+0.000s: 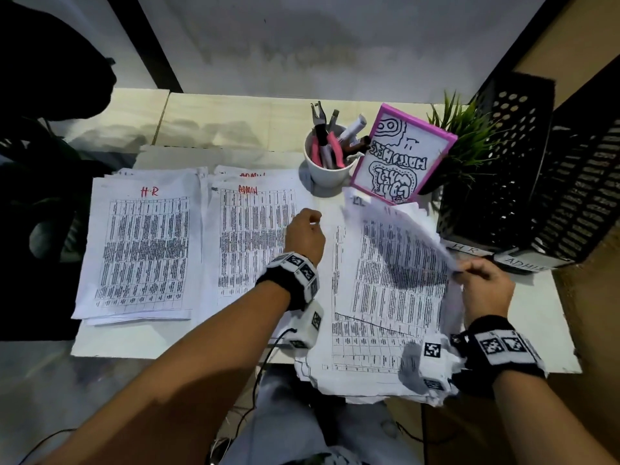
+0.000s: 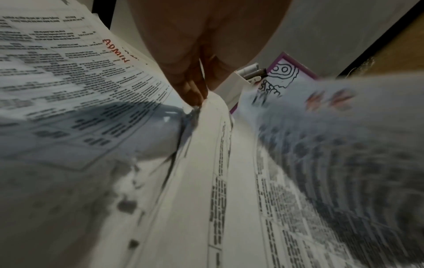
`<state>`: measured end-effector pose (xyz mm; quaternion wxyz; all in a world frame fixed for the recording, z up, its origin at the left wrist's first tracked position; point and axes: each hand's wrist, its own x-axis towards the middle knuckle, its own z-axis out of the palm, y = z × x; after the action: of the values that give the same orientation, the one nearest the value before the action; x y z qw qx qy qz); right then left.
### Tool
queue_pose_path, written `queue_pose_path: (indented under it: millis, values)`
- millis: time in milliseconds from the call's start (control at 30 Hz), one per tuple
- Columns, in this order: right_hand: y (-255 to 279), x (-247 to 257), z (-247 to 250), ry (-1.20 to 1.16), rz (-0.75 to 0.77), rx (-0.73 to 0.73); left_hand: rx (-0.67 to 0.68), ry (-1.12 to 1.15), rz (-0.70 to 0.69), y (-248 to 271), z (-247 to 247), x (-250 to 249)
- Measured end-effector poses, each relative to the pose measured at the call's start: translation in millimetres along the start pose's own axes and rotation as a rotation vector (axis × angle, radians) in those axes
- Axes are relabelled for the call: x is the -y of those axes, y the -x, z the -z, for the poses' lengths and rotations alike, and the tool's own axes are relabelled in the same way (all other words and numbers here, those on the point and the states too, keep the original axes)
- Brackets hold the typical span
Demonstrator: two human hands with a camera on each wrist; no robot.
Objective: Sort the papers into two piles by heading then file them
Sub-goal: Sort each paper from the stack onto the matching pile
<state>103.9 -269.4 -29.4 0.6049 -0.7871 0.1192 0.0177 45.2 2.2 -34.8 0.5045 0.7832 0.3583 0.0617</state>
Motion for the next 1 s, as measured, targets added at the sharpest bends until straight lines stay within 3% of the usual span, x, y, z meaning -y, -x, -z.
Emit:
queue_pose_path:
  millis: [133, 200, 267, 367, 667, 767, 833, 900, 1000]
  values:
    - [7.1, -0.3, 8.1, -0.018, -0.113, -0.029, -0.010, 0.022, 0.071, 0.9, -7.2, 6.5]
    - [7.8, -5.1, 14.9, 0.036, -0.090, 0.073, -0.023, 0.033, 0.097, 1.6, -9.0, 7.4]
    - [7.2, -6.7, 20.5, 0.068, -0.161, 0.144, -0.048, 0.024, 0.101, 2.0, -9.1, 5.8]
    - [9.2, -8.9, 24.3, 0.031, -0.211, 0.102, -0.120, 0.053, 0.083, 3.3, -8.1, 2.2]
    - [21.8, 12.3, 8.7, -0.106, -0.218, 0.168, -0.075, -0.190, -0.156, 8.9, 1.0, 7.1]
    - [20.0, 12.3, 4.9, -0.080, -0.235, 0.155, -0.100, -0.107, -0.258, 16.4, 2.6, 6.2]
    - [15.5, 8.7, 2.6, -0.067, -0.234, 0.157, -0.032, 0.024, -0.316, 29.5, 4.6, -1.7]
    - [14.5, 8.8, -0.8, -0.066, -0.227, 0.176, 0.121, 0.132, -0.335, 48.9, 8.3, -11.9]
    - [18.9, 15.9, -3.8, -0.138, -0.244, 0.172, 0.290, 0.285, -0.290, 76.4, 16.6, -23.2]
